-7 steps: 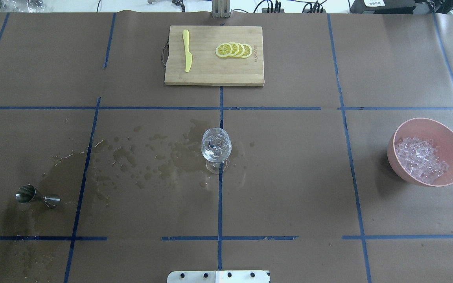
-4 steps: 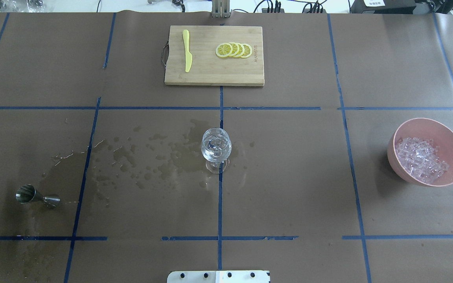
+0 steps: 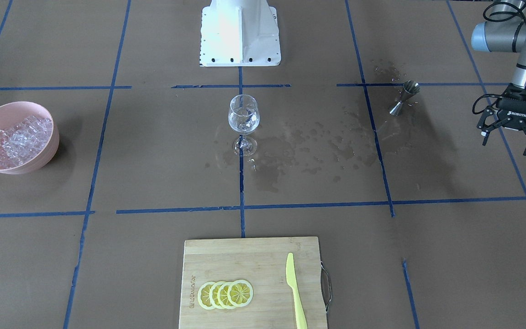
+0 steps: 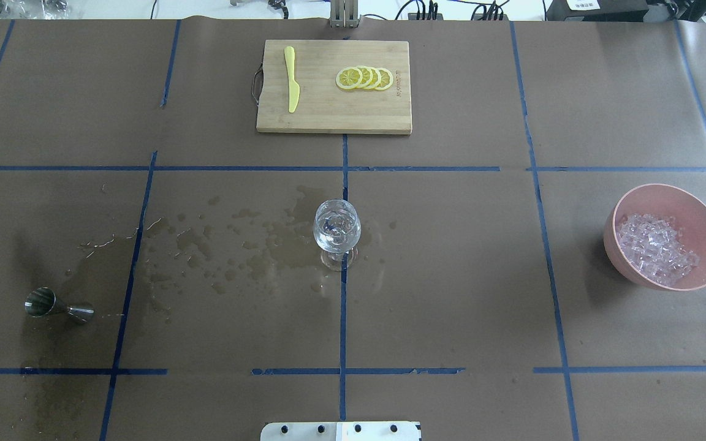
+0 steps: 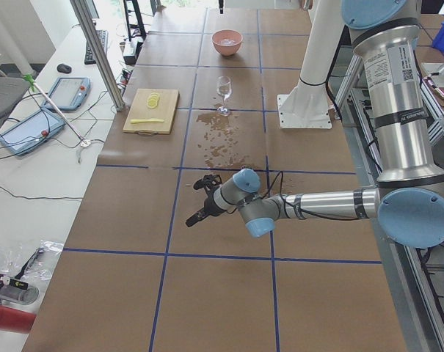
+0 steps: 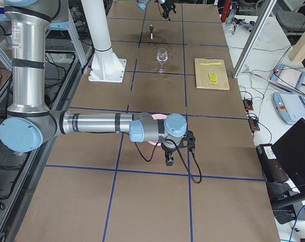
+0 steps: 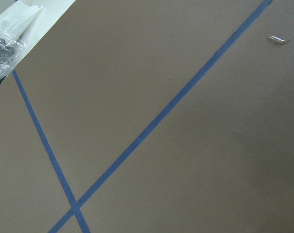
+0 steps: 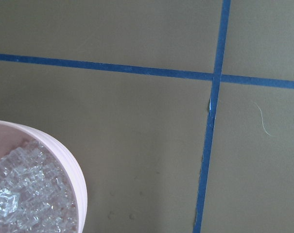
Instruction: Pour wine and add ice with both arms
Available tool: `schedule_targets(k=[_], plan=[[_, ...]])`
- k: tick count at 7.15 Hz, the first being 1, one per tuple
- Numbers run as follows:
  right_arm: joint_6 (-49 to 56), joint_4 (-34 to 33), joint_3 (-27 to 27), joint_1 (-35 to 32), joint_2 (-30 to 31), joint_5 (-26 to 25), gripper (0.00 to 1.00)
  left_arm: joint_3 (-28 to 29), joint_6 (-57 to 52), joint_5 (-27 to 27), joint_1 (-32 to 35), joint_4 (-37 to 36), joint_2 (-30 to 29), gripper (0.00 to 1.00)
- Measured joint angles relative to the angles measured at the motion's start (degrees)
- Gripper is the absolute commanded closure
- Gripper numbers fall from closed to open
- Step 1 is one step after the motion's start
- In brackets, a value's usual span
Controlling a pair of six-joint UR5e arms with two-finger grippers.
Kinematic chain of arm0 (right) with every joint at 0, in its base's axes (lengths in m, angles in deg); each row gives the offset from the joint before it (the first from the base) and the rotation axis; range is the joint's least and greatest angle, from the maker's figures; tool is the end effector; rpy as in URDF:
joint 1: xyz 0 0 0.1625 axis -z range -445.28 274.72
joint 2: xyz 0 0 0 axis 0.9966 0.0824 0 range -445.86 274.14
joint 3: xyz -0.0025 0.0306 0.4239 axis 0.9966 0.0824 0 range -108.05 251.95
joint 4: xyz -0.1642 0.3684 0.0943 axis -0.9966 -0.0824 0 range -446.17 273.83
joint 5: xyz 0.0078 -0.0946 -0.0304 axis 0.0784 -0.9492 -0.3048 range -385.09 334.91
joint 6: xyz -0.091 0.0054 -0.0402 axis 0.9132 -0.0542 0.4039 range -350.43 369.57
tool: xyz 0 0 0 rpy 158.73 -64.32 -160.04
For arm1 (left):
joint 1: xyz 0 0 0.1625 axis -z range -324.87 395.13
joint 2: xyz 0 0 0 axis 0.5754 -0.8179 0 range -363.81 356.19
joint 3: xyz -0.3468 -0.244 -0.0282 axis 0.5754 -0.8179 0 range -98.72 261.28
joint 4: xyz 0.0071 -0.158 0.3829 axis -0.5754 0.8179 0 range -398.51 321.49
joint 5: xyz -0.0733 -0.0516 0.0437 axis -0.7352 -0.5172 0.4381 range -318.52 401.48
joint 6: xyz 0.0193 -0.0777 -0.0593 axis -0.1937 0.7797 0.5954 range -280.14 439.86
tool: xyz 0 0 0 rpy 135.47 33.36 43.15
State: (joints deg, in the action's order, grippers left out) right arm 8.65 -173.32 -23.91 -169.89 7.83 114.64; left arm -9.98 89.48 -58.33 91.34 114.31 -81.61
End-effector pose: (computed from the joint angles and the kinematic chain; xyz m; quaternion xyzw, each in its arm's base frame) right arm 0.0130 -0.4728 0.6273 0.0165 -0.4216 -0.0537 0.9050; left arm 0.1447 -0.4256 0.6345 0.3766 0.2326 0.2241 0.8683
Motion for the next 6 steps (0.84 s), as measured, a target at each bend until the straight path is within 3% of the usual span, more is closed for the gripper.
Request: schedule_targets(k=[3,6], plan=[[-0.49,0.03,-2.51,0.72,-0.9,-3.48,0.0,-2.34,6.09,-22.27,11.16,-14.9,-6.26,0.0],[-7.11,2.24,-9.65,8.45,2.02,-3.35,0.0,-7.78,26.91,-35.06,13.75,-22.62,-6.28,0.0]])
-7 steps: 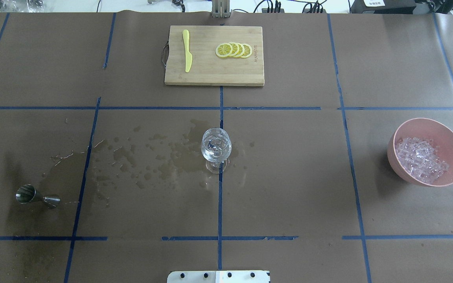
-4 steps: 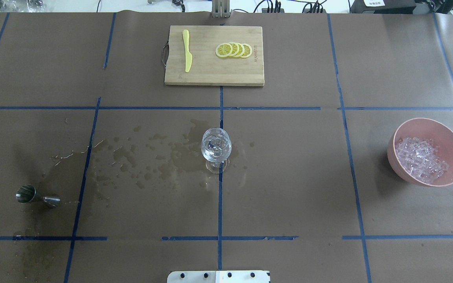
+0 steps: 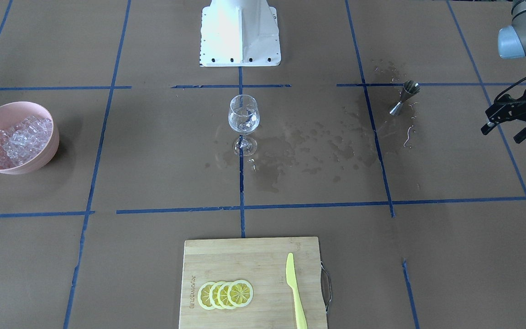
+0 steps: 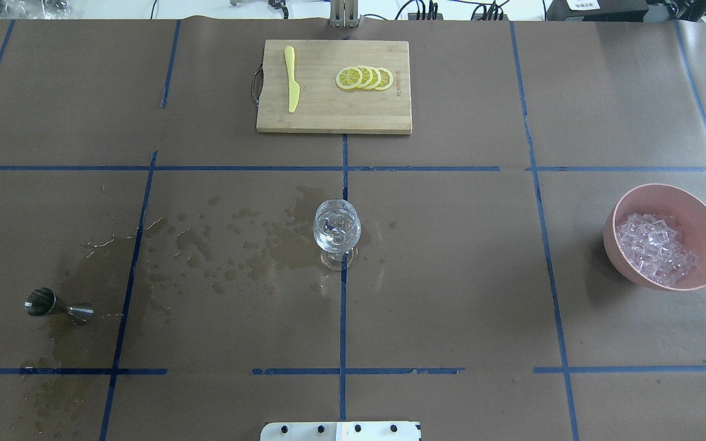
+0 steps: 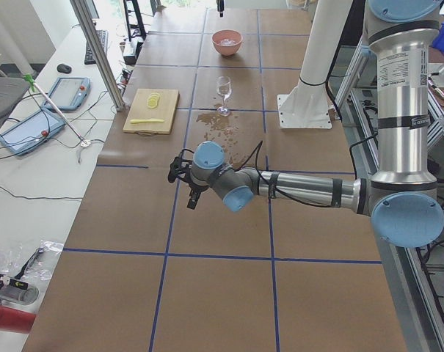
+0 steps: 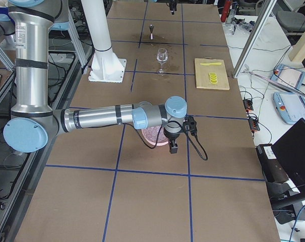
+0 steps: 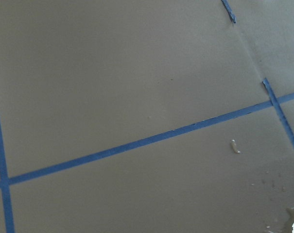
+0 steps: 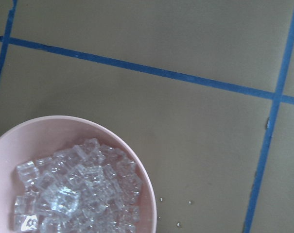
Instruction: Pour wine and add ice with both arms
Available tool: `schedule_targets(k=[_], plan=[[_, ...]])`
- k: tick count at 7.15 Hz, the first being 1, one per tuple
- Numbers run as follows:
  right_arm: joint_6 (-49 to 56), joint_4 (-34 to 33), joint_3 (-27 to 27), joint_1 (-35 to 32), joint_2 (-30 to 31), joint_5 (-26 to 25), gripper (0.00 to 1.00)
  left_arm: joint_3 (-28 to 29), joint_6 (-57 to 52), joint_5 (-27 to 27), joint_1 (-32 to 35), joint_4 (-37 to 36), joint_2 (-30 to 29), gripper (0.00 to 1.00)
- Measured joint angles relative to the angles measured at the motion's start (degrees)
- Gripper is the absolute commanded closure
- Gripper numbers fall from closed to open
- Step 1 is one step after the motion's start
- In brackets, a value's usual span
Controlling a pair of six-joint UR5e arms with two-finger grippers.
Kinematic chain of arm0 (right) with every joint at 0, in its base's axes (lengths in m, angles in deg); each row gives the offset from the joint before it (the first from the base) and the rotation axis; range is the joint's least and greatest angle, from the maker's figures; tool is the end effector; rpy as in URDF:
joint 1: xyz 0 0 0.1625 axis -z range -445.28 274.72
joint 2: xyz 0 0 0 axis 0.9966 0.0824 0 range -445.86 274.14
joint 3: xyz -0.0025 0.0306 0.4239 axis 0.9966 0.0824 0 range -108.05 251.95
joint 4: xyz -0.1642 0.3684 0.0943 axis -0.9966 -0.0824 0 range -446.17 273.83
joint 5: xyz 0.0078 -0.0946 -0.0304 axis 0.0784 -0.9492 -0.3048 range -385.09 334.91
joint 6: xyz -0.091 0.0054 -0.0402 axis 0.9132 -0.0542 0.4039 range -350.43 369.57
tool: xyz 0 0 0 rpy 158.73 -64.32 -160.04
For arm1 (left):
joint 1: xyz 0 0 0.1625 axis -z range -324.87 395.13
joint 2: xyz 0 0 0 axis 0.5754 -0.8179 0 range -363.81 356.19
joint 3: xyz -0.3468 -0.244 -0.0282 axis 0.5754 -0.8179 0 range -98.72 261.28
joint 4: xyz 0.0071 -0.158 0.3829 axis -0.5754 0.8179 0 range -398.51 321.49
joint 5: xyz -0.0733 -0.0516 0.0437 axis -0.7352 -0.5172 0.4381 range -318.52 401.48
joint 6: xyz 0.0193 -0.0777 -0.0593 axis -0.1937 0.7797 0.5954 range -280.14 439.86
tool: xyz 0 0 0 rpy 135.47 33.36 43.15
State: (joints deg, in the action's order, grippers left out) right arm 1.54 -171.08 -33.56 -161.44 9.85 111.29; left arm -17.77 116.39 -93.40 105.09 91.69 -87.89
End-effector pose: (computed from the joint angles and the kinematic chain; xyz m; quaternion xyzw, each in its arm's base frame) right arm -0.0502 -0.4595 0.5595 0.0429 -0.4060 -0.0971 0.9077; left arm 0.1014 -0.4621 0.5467 0.1324 0.4741 0.0162 0.8703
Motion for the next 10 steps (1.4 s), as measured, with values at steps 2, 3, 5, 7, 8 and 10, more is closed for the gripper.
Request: schedule_targets(k=[2,3,5,7,8,10], plan=[[-13.72,9.19,-1.55,7.22,1.74,-1.77,0.0,-3.95,2.02,-4.68,0.29,-5.99,0.32,0.0],[-21.59,13.71,-1.51,11.21,2.15,-4.26,0.0,-4.67,0.38,-5.4,0.67,-7.53,1.0,0.0],[-30.61,18.09,-0.53,15.87,2.37,-7.78,0.0,-4.18,-12.57,-3.01,2.8,-11.47,2.08,0.0],[-32.93,19.47,0.41,17.48,2.43,-8.87,0.01,-3.31,-28.04,2.15,10.08,-24.51,-0.93,0.0],[-34.0,21.19,1.36,18.14,2.41,-9.05,0.07,-3.2,-31.06,2.89,12.94,-31.53,-3.72,0.0],[-34.88,24.54,3.43,19.18,2.32,-9.11,0.86,-3.4,-32.65,3.04,14.87,-36.26,-5.33,0.0]])
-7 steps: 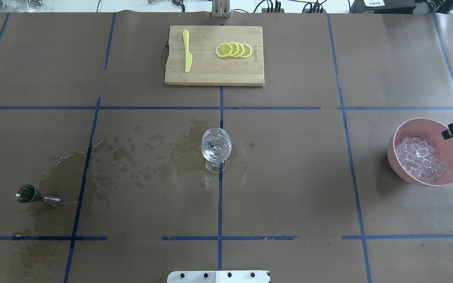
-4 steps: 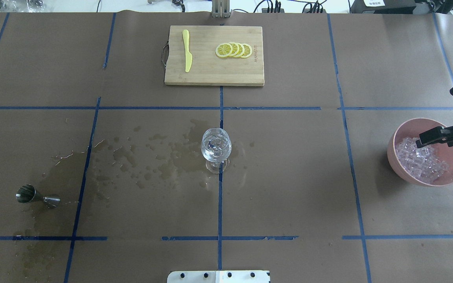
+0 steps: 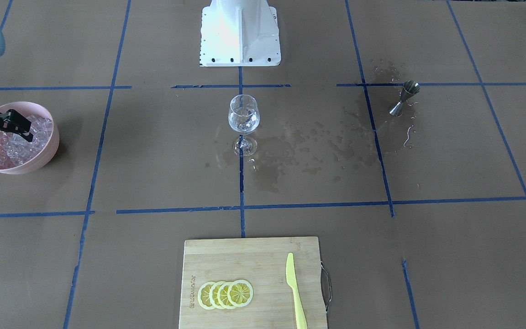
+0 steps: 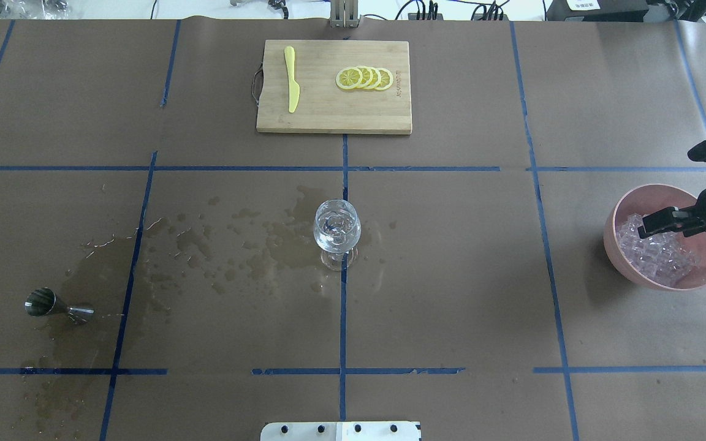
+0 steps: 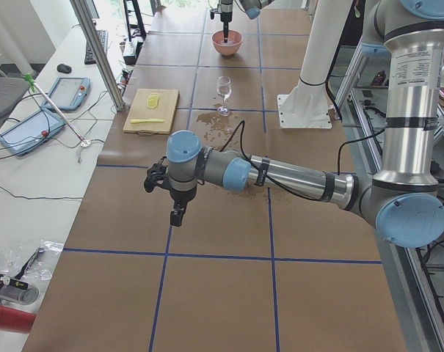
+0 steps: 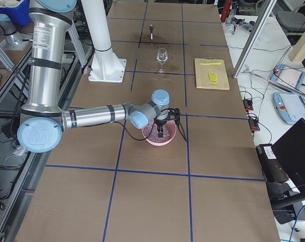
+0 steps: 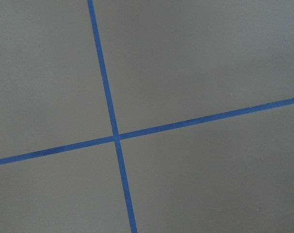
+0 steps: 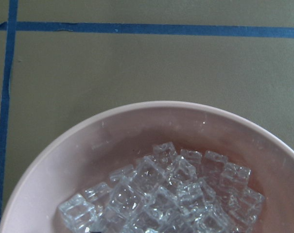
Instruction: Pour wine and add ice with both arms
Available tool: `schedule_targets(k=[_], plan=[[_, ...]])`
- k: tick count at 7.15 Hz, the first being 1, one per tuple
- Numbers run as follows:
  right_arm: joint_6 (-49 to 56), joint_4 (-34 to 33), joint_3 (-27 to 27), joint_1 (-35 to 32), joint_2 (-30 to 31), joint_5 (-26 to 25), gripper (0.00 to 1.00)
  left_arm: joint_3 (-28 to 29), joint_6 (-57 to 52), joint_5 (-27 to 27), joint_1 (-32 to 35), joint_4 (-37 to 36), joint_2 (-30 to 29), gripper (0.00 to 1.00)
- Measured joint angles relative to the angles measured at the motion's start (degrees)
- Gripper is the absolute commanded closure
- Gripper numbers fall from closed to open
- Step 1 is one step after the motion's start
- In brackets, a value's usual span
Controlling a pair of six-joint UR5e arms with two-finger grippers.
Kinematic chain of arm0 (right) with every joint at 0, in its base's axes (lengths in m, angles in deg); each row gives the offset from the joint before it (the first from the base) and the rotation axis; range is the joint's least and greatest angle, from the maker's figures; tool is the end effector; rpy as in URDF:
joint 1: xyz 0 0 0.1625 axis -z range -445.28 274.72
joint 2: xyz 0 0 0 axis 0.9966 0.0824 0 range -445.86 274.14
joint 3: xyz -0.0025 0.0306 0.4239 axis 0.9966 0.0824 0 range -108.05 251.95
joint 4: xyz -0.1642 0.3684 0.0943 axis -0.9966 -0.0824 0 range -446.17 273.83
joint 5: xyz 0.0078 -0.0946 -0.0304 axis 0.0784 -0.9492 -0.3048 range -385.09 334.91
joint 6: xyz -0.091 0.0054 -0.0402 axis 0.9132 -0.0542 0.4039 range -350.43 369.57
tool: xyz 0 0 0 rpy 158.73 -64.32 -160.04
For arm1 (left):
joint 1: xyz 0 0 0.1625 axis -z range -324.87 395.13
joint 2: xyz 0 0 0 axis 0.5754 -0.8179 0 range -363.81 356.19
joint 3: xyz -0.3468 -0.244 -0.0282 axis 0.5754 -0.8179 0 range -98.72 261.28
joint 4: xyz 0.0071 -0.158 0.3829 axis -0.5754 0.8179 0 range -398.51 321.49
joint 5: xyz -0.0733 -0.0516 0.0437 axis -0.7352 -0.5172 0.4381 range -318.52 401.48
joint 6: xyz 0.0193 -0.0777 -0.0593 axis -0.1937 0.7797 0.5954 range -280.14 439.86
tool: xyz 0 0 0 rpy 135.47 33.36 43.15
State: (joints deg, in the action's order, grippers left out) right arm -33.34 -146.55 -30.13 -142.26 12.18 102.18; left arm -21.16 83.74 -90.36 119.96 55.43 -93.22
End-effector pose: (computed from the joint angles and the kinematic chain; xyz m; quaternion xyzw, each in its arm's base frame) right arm -0.1887 -0.4244 0.5665 0.0281 -0.4099 -0.0139 0.9116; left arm -0.0220 -0.4997 0.5512 0.1001 0.3627 0.0594 0.9246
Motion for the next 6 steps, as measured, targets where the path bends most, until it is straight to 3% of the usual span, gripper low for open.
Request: schedule_targets(k=[1,4,6], plan=[[-0.38,1.11,0.26,0.29,0.0,0.19,1.0,-0.1,-0.1,-0.04,0.16,-0.41,-0.1,0.0],[-1.1,2.86,-0.24,0.46,0.19,0.72,1.0,-0.17,-0.1,-0.39,0.24,-0.6,0.09,0.0],[-3.02,1.97,-6.37,0.37,0.57,0.82,1.0,-0.11,-0.1,-1.17,0.24,-0.6,0.18,0.0]])
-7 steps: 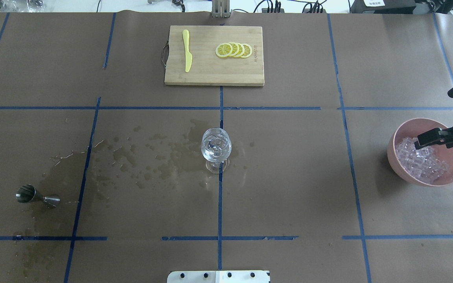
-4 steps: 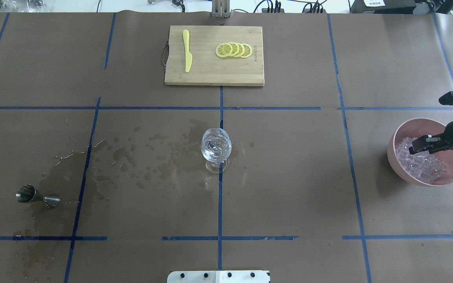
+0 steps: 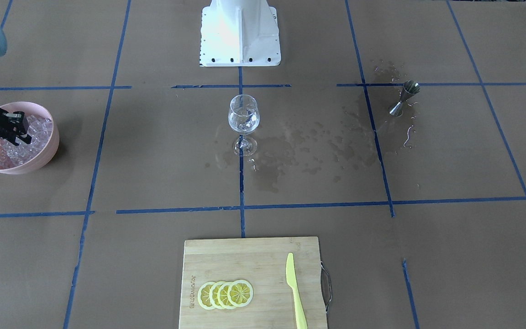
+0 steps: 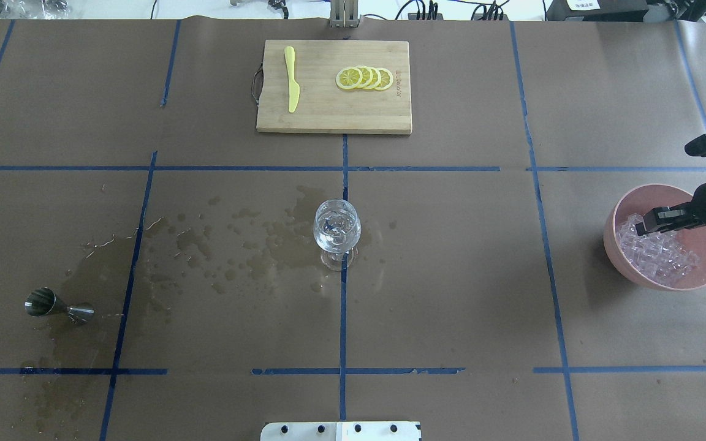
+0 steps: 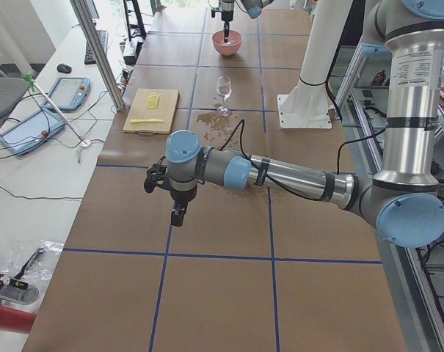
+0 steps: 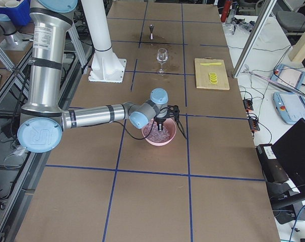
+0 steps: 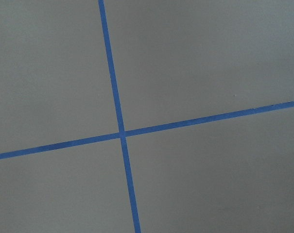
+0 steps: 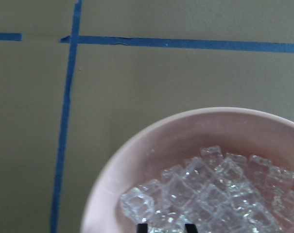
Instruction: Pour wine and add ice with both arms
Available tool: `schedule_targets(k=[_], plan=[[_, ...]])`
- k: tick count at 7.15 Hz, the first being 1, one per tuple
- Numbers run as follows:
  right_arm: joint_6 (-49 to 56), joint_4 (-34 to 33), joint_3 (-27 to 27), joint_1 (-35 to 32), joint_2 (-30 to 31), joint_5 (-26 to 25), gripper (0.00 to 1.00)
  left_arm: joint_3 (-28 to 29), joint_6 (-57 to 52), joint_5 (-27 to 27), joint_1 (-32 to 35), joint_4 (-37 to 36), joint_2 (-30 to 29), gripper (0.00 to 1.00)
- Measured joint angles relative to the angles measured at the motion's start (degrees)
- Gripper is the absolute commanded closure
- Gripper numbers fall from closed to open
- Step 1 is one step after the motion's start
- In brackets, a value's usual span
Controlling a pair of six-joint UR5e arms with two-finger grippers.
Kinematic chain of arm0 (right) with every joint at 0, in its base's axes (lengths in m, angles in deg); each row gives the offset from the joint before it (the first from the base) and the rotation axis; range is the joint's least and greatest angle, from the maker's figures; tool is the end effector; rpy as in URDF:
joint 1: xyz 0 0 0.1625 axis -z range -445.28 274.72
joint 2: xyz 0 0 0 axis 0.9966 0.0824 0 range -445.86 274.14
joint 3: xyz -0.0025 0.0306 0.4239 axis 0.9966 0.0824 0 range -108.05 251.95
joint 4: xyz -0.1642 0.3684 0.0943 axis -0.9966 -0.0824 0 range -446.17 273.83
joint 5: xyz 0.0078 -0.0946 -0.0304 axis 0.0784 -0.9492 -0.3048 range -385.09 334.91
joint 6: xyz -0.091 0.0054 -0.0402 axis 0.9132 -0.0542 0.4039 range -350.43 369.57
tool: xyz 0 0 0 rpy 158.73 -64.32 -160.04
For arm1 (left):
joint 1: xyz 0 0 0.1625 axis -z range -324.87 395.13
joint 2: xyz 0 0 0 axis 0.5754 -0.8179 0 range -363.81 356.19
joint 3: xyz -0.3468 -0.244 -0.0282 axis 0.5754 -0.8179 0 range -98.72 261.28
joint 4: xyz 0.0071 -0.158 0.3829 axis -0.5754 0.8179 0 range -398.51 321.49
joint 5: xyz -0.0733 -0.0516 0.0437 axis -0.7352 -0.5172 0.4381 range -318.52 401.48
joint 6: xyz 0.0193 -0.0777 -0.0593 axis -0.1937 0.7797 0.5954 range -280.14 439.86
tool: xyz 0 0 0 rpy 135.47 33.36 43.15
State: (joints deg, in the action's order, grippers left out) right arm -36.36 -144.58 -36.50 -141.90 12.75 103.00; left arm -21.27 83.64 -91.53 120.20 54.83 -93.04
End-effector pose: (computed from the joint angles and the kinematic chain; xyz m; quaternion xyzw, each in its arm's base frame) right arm -0.1872 -0.4149 0.5086 0.0626 -0.4484 -0.0180 0.8915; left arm -0.0228 -0.4974 0.5517 0.0945 0.3716 0.0574 0.9218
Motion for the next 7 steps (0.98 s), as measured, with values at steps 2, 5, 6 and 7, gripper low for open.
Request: schedule_targets(k=[2,5,6,7], plan=[[-9.0,-5.02,-6.71,0.43,-5.71,-0.21,1.0,0.21,0.0,-0.13,0.0,0.0,0.08,0.0],[-30.35,-13.09,-8.31,7.88,-23.31,-5.04,1.0,0.34,-0.02,-2.92,0.0,0.1,2.06,0.0],[-35.81,-19.8,-8.3,13.0,-31.21,-10.05,1.0,0.39,-0.06,-3.96,0.0,0.14,2.71,0.0],[-38.89,-26.99,-7.93,18.18,-38.62,-16.0,1.0,0.49,-0.08,-4.35,0.0,0.16,2.97,0.0]])
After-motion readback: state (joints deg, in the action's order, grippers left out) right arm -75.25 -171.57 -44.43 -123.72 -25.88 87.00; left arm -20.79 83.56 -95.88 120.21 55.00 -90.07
